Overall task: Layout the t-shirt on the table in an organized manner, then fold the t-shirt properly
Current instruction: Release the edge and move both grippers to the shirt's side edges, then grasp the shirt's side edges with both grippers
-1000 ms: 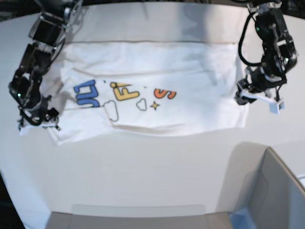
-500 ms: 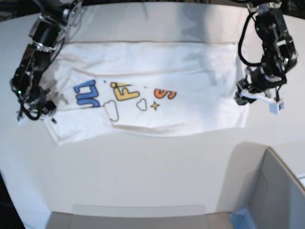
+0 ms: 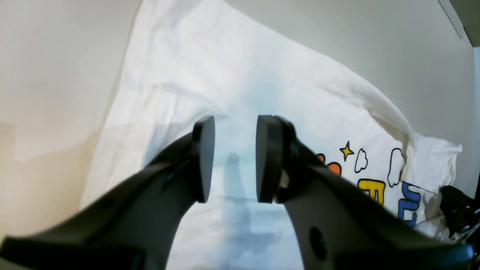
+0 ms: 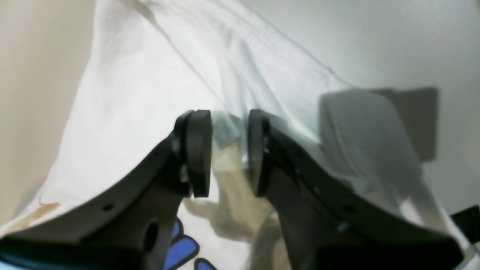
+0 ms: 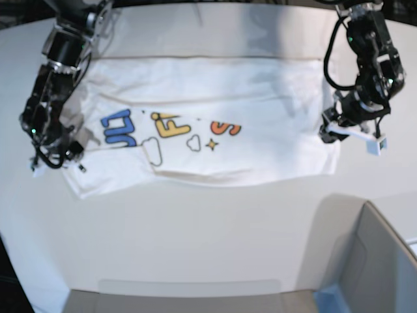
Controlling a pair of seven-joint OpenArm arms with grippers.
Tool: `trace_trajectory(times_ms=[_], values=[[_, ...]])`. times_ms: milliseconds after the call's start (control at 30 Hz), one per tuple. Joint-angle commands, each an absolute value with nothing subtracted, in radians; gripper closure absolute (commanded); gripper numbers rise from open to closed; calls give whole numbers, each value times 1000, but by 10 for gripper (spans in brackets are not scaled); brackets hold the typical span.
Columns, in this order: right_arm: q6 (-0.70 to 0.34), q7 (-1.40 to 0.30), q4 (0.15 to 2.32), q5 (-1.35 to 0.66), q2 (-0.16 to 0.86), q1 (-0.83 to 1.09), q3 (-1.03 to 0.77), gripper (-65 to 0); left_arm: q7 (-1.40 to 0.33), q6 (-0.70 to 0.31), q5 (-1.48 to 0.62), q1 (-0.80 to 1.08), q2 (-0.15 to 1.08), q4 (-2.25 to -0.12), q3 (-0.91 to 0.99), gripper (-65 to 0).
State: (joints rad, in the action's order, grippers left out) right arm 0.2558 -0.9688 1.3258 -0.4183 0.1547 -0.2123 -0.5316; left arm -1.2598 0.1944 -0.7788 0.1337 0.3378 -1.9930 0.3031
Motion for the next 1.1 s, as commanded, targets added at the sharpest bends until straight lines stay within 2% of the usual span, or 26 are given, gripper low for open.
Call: trace_trajectory(times_ms=[0, 533, 967, 1067], values=[[248, -969, 1343, -433, 162, -236, -519, -177, -1256, 193, -783, 124, 351, -2006, 309, -199], [248, -970, 1382, -433, 162, -213, -509, -177, -1256, 193, -783, 124, 341, -2005, 309, -199], [245, -964, 1308, -433, 166, -259, -456, -175, -1256, 193, -783, 124, 323, -2005, 308, -199], [245, -964, 1305, -433, 163, -259, -446, -134, -1256, 193, -783, 124, 323, -2005, 308, -199]])
